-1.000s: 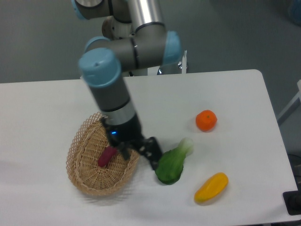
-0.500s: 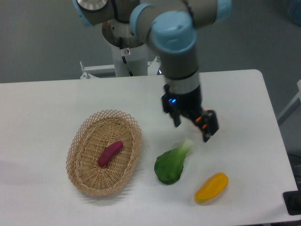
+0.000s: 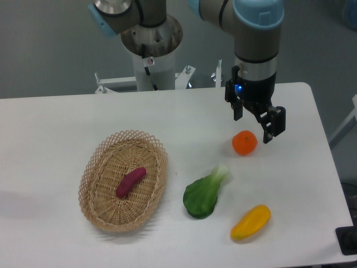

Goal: Place the sweet potato in the basket

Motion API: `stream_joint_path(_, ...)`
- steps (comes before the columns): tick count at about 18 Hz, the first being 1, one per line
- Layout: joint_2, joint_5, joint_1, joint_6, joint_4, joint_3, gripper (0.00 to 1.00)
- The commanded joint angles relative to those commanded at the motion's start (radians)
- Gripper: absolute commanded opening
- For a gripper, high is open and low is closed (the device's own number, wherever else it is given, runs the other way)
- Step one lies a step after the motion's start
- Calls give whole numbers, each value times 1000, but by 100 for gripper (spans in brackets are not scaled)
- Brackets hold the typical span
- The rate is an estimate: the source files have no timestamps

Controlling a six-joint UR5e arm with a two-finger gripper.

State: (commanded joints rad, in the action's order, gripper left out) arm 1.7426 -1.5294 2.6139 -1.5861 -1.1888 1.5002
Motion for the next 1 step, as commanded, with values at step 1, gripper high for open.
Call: stream_joint_path(1, 0, 2, 0, 0, 0, 0, 100)
